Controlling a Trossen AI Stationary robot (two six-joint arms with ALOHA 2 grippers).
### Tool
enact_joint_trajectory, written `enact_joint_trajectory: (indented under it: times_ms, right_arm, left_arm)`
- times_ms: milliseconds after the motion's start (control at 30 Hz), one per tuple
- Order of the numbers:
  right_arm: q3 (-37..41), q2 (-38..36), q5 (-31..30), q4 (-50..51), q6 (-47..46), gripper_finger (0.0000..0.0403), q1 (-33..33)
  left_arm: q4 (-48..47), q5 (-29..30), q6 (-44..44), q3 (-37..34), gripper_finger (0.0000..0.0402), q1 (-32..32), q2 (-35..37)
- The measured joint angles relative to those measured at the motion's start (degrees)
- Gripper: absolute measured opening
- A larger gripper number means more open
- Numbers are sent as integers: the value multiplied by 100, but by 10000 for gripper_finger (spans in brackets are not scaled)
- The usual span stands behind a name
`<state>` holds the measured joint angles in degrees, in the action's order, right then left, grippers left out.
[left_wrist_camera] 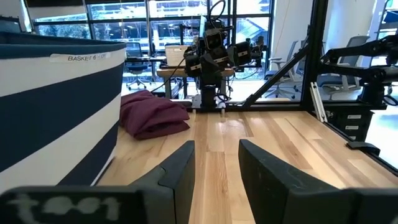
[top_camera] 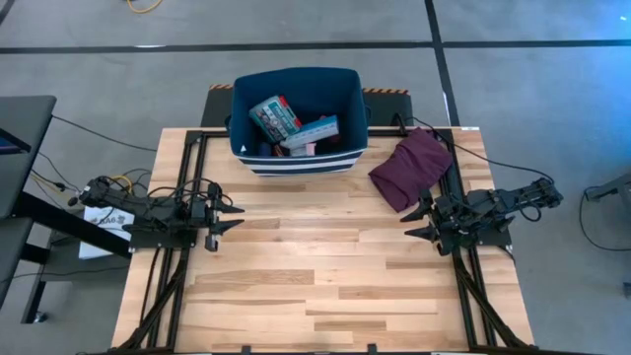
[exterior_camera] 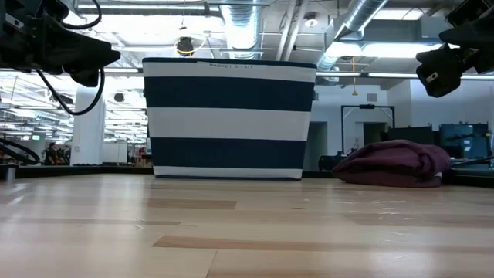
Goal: Pick & place medical supplies in basket/bin
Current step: Return to Home Position
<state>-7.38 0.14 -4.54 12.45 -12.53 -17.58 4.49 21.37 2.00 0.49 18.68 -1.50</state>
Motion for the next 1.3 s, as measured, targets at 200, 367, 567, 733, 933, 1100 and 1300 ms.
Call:
enact_joint_trajectory:
  times_ms: [200,367,567,733,933,1100,1300]
  right_arm:
    - [0,0,-1,0,0,170,0]
    - [0,0,-1,0,0,170,-1]
    - [0,0,-2,0,0,170,-2]
    - [0,0,-1,0,0,170,-1]
    - [0,0,0,0,0,170,0]
    - [0,0,0,0,0,170,-1]
    - [0,0,0,0,1,170,-2]
  left_arm:
    - [-2,0,47,0,114,0,0]
    - [-1,0,1,0,114,0,0]
    - [0,0,22,0,114,0,0]
    - [-2,0,88,0,114,0,0]
    - [-2,0,55,0,114,0,0]
    - [-1,0,55,-2,114,0,0]
    - [-1,0,109,-1,114,0,-1]
